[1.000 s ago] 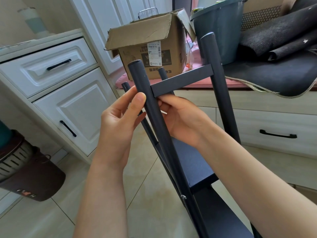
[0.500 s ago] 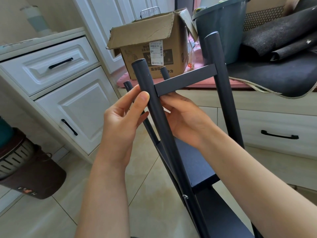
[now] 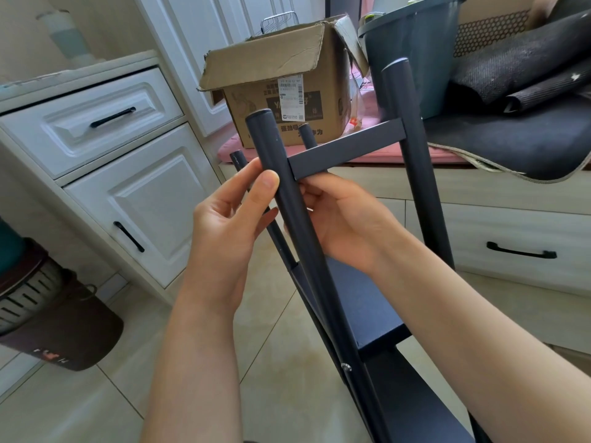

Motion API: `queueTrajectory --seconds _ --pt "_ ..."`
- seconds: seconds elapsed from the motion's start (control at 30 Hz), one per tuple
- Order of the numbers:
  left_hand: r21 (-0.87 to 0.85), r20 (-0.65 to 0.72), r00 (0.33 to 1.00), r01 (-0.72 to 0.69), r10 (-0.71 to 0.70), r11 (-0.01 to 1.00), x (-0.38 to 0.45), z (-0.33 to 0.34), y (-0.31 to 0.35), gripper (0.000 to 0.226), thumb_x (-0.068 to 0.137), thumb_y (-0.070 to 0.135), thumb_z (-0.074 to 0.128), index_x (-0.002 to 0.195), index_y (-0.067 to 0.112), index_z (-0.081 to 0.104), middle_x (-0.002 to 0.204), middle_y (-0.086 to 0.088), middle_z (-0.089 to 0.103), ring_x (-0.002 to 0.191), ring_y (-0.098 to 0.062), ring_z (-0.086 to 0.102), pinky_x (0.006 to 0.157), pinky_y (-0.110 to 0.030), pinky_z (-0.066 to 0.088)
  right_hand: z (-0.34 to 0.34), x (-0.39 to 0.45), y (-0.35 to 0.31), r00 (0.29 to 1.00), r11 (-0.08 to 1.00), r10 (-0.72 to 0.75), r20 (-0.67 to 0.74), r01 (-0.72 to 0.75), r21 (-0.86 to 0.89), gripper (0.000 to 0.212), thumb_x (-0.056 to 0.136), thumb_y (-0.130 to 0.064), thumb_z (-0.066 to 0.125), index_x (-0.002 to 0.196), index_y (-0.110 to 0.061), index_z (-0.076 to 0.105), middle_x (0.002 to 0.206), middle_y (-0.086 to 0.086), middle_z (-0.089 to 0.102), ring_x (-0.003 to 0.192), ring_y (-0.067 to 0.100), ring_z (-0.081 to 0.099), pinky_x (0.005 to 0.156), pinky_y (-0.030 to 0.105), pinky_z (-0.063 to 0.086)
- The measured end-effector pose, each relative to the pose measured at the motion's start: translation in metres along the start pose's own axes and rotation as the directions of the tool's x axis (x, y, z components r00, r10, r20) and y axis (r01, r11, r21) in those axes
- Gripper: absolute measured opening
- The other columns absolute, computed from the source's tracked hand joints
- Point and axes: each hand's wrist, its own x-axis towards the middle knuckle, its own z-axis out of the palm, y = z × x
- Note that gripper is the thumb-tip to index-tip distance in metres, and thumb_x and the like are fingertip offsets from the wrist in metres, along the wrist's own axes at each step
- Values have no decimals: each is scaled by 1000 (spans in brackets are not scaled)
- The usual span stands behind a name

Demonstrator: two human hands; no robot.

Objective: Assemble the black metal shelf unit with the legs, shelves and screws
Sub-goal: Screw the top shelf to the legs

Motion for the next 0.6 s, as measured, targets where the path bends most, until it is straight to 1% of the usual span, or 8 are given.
queueTrajectory --seconds 0.1,0.2,0.3,0.37,0.43,0.53,0.6 --pt "-1 4 1000 0 0 1000 0 0 1 49 88 40 65 134 22 64 127 1 70 121 -18 64 106 -47 49 -1 -1 0 1000 1000 9 -8 -9 -1 14 97 -24 55 102 -13 63 79 0 57 69 9 63 63 23 54" --pt "2 6 1000 1 -1 1000 -1 1 2 47 90 42 69 133 23 64 125 2 71 120 -17 65 106 -46 49 0 -2 2 1000 1000 -10 -7 10 10 17 98 -24 54 108 -14 63 80 -2 62 73 9 62 68 24 52" --pt "-5 0 1000 0 0 1000 -1 2 3 47 90 42 69 132 23 65 124 2 71 120 -17 65 106 -45 50 0 -2 5 998 998 -54 16 54 14 19 99 -20 51 114 -16 63 87 -4 67 81 9 63 73 25 51" --pt "-9 3 1000 -1 1 1000 -2 2 3 46 88 40 66 131 24 66 124 2 72 119 -16 65 106 -44 50 -1 -2 8 998 998 -61 29 61 17 18 100 -19 51 112 -18 64 87 -4 69 79 8 65 68 24 53" --pt "-14 6 1000 -4 4 1000 -1 2 2 47 87 40 65 131 23 66 124 2 71 119 -16 65 106 -44 50 -1 -2 9 998 998 -53 22 53 24 19 100 -22 52 114 -16 63 86 -4 68 74 8 65 64 24 54" --pt "-15 10 1000 -8 8 1000 -1 1 2 48 87 40 65 131 23 66 124 2 71 119 -16 65 105 -44 50 -1 -1 9 1000 999 -31 2 31 17 24 100 -24 53 119 -12 62 86 -1 66 71 9 65 63 25 54" --pt "-15 11 1000 -10 11 1000 -1 1 2 47 87 40 65 131 23 66 124 2 72 119 -16 65 106 -44 50 -1 -1 8 1000 1000 -10 0 10 5 23 101 -24 52 115 -11 63 83 -1 66 69 10 65 63 26 54"
